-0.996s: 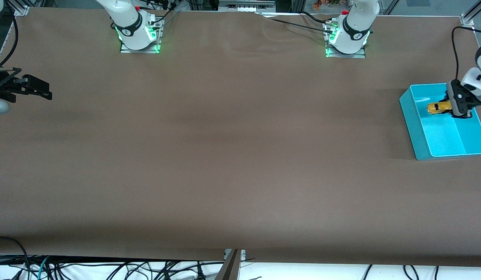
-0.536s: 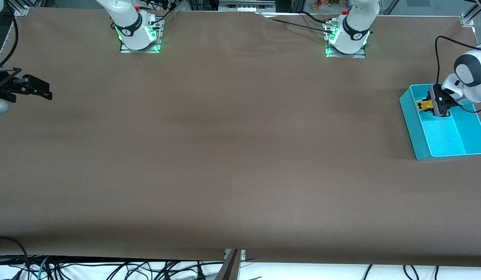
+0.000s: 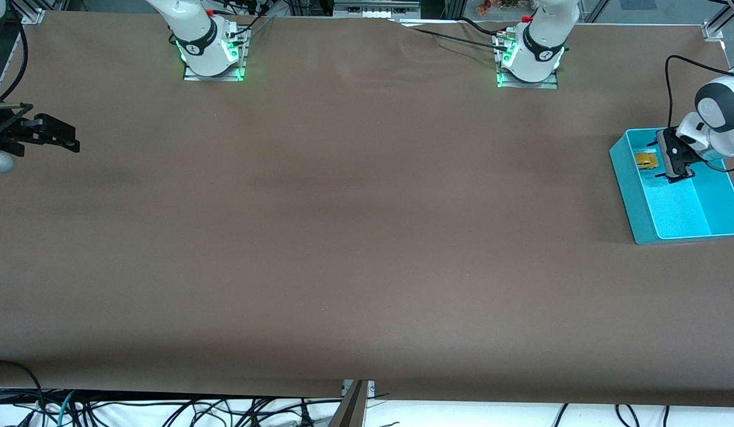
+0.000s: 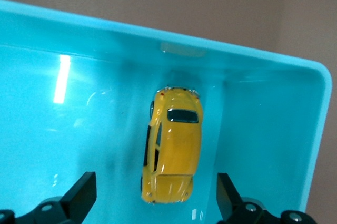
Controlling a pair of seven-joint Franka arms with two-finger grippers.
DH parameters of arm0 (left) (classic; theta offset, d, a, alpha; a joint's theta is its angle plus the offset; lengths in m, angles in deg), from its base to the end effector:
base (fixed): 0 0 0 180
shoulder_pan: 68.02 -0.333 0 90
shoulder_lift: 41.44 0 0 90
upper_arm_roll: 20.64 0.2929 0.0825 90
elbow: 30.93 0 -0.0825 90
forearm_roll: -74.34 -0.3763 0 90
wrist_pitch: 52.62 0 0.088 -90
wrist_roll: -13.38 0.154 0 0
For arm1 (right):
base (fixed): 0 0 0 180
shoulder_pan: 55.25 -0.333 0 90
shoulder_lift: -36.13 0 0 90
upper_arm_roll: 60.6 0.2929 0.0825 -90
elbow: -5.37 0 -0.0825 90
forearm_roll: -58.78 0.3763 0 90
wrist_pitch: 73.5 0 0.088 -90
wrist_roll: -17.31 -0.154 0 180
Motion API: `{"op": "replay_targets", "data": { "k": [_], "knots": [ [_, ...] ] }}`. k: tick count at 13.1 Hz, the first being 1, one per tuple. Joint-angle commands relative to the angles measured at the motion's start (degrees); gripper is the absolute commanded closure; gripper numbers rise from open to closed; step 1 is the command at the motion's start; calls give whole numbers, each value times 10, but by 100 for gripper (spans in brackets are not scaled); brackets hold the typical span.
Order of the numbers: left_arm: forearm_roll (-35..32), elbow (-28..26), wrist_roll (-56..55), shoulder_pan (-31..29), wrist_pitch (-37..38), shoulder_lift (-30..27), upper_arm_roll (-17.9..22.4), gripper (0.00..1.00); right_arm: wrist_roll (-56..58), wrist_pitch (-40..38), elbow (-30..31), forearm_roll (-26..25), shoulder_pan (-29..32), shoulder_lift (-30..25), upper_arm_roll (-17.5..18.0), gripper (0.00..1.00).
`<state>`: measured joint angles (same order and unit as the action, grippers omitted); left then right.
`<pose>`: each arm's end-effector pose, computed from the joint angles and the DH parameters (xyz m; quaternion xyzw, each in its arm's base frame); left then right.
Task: Wind and store yellow beetle car
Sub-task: 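Open the left gripper to release the car inside the box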
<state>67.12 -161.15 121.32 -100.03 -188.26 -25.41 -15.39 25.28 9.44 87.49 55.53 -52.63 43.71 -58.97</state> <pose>0.3901 0.3072 0.1581 0.7815 -0.6148 -0.0776 0.0723 0.5653 -0.0199 0.5339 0.9962 0.0589 -0.0608 0.0217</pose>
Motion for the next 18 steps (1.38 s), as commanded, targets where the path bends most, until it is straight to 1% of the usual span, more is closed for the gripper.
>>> {"op": "replay_targets", "data": {
  "k": [1,2,4,6,8,10,11,12,13,16,18],
  "knots": [
    [-3,37,-6,0,85,-49,-2,0,4,1,3,-2,3,-6,5,0],
    [3,57,-35,4,120,-61,-2,0,2,1,1,-2,1,-6,7,0],
    [4,102,-93,30,189,-79,-2,0,3,1,1,-3,0,-6,8,0],
    [4,154,-190,68,250,-93,-5,0,3,1,1,-3,2,-6,7,0],
    [5,214,-299,115,309,-95,-7,0,2,3,1,-2,2,-5,7,0],
    [9,278,-440,164,330,-96,-9,0,0,3,1,-1,1,-5,7,0],
    [21,302,-512,191,347,-96,-9,0,0,4,1,-2,0,-5,8,0],
    [55,315,-610,208,356,-97,-12,0,1,5,1,-3,0,-5,8,0],
    [71,321,-707,222,366,-100,-23,0,0,5,1,-3,1,-5,8,0],
    [65,323,-931,272,370,-123,-57,0,0,6,1,-2,2,-1,7,0],
    [65,323,-1055,309,386,-138,-65,0,0,6,1,-3,3,-1,6,0]
  ]
}}
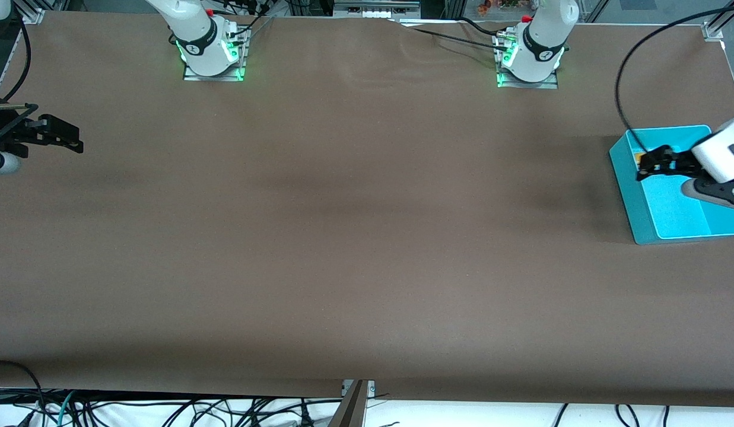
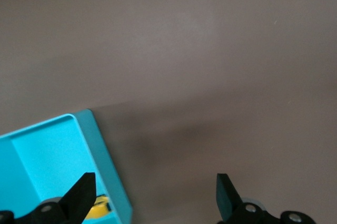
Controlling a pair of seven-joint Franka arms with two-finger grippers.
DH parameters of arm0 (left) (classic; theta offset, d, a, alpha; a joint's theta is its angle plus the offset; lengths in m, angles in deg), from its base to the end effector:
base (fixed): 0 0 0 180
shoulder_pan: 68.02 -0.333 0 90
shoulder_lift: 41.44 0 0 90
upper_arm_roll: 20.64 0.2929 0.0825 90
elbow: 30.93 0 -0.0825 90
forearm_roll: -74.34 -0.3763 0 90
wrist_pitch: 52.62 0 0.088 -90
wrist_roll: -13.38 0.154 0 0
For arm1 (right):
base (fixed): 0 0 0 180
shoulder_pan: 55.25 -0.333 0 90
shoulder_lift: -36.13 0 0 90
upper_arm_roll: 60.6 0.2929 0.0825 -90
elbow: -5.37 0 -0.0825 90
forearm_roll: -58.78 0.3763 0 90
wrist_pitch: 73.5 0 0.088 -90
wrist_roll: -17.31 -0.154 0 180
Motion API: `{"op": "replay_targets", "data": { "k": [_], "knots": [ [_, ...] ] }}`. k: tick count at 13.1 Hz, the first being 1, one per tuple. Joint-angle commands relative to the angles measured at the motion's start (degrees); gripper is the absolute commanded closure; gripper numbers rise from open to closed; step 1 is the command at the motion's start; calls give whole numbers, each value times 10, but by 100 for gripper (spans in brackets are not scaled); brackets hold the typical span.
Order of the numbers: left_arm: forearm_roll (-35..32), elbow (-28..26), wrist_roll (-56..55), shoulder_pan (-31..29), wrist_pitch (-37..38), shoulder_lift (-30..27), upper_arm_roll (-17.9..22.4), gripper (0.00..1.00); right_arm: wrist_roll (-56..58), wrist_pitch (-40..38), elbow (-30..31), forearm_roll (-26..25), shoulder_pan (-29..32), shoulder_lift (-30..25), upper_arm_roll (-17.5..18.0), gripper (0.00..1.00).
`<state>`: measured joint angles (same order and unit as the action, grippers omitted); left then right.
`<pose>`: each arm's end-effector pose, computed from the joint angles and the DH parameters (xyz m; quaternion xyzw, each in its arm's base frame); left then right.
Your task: Wind and store yellow beetle car
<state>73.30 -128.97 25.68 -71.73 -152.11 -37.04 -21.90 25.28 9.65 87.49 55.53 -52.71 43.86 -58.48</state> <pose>0.5693 0.0271 0.4599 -0.9958 0.0875 0.0266 0.0047 0.5665 -0.0146 0.5327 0.9959 0.0640 -0.0601 0.0215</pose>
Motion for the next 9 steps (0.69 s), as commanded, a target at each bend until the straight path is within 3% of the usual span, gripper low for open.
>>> {"op": "replay_targets", "data": {
  "k": [1,6,9],
  "knots": [
    [3,2,-141,42,29,-27,0,0,-1,3,1,-2,4,-3,1,0],
    [9,29,-137,50,26,-27,24,0,0,3,-7,-2,2,2,3,0],
    [11,34,-148,55,43,-31,18,0,-1,3,-8,-1,1,2,3,0]
  ]
}}
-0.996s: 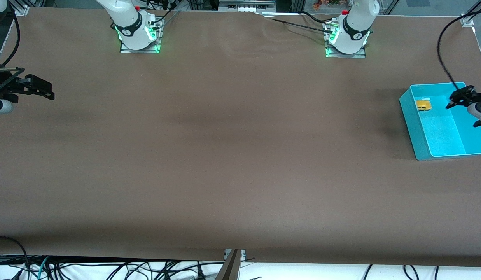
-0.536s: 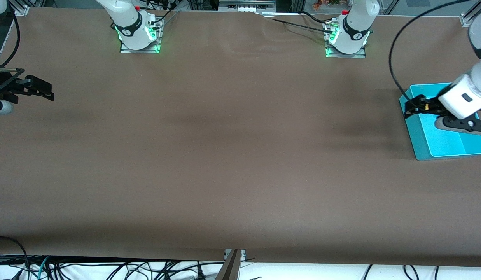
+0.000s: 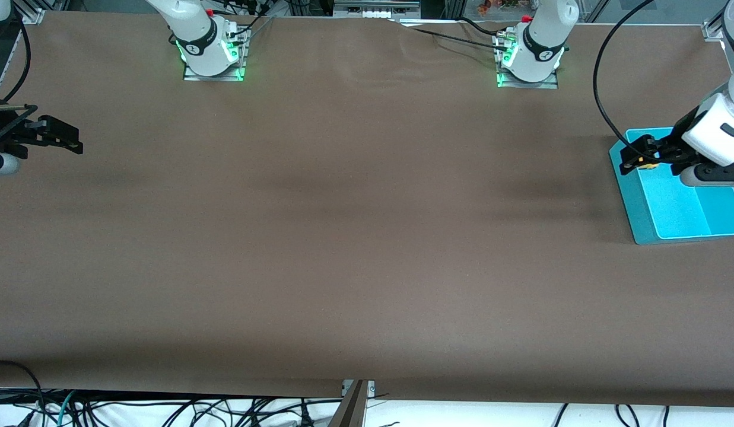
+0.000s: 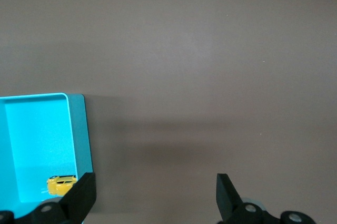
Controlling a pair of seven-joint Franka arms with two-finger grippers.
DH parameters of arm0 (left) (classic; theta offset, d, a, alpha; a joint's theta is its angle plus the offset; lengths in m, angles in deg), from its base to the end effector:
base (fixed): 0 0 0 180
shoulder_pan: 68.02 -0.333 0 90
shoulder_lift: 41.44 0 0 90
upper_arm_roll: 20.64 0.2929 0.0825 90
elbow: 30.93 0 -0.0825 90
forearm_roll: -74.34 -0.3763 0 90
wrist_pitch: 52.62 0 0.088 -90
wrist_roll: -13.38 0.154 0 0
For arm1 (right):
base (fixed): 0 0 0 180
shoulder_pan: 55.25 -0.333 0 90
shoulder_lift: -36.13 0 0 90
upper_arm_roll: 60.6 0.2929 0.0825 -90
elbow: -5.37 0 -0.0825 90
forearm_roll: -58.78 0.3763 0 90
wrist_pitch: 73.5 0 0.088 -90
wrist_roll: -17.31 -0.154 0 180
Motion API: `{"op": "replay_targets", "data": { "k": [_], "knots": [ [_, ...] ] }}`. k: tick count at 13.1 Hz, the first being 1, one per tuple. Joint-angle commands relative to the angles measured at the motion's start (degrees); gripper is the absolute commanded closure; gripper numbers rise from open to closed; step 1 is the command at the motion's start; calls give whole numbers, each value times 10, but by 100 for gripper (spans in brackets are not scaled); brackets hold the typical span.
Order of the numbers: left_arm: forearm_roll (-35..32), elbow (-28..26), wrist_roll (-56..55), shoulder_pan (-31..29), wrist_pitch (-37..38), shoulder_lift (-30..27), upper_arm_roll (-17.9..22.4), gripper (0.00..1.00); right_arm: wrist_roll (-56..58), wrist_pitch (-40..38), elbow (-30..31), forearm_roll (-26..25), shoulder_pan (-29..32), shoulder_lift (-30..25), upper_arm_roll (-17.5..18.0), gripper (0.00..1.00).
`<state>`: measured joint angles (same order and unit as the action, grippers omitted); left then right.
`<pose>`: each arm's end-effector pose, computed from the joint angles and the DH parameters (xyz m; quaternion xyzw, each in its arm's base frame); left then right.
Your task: Wind and store yellow beetle car
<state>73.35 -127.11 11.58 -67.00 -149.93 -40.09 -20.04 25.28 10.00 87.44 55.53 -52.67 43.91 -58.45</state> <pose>0.5607 -0.0017 0.5020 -0.9999 -0.0109 0.0018 0.0087 0.5678 -0.0147 0.5330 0.9961 0.0640 -0.0571 0.0216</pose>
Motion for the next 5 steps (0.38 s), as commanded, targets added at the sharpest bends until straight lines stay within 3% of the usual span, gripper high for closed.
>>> {"op": "replay_targets", "data": {
  "k": [1,5],
  "knots": [
    [11,17,-24,6,23,-1,-5,0,-15,-1,-7,-1,1,1,3,0],
    [11,19,-66,4,44,-3,-10,0,-24,0,-8,-1,1,1,3,0]
  ]
}}
